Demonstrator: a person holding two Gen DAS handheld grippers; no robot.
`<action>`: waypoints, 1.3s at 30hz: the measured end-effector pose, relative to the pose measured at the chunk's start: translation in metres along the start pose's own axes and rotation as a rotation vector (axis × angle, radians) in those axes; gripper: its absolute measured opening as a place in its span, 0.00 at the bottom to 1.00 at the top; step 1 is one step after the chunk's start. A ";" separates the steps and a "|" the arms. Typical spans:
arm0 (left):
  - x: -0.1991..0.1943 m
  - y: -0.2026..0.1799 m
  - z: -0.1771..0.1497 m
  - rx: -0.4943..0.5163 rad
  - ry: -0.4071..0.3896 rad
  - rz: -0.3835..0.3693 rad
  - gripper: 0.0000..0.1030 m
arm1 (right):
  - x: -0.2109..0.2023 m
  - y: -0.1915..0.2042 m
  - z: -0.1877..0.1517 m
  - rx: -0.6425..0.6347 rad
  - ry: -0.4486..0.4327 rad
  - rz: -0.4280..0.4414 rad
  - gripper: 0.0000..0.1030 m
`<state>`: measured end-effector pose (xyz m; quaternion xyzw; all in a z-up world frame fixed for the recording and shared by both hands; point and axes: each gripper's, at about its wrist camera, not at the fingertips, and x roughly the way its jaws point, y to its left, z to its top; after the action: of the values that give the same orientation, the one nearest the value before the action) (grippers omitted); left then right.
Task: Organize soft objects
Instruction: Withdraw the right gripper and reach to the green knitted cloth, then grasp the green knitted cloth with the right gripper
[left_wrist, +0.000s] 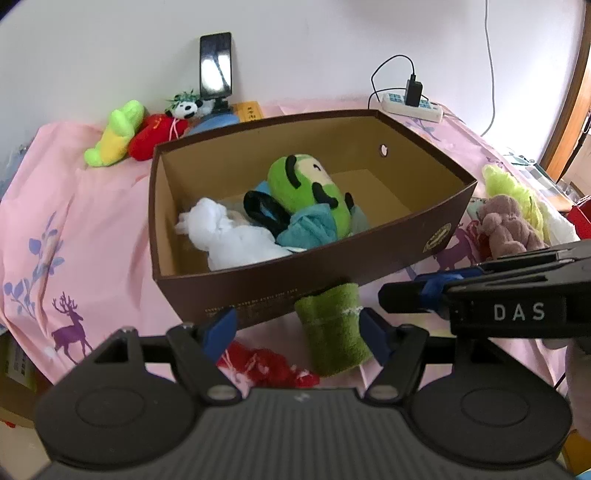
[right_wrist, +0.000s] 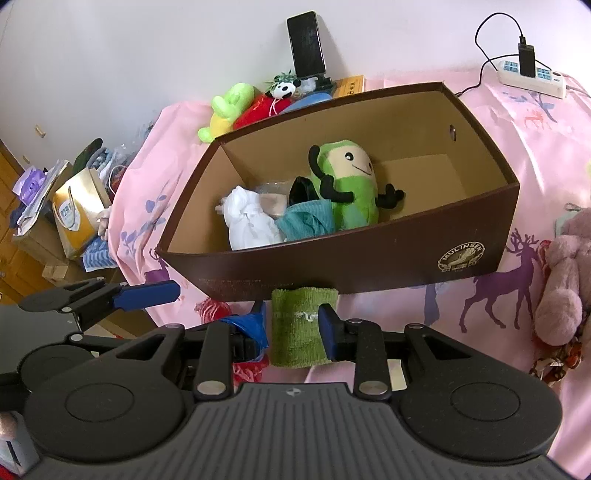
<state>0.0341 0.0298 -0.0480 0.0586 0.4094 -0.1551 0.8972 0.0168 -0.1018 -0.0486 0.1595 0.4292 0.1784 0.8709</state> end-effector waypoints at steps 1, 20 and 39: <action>0.001 0.000 0.000 -0.001 0.004 0.001 0.69 | 0.000 0.000 0.000 -0.001 0.002 0.000 0.13; 0.012 0.014 -0.044 -0.055 0.065 -0.095 0.69 | 0.016 -0.009 -0.020 0.002 0.086 -0.019 0.13; 0.033 -0.013 -0.040 -0.004 -0.066 -0.176 0.69 | 0.036 -0.034 -0.011 0.095 0.077 0.073 0.14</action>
<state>0.0214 0.0196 -0.0991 0.0153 0.3837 -0.2342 0.8931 0.0342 -0.1141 -0.0947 0.2091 0.4644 0.1956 0.8381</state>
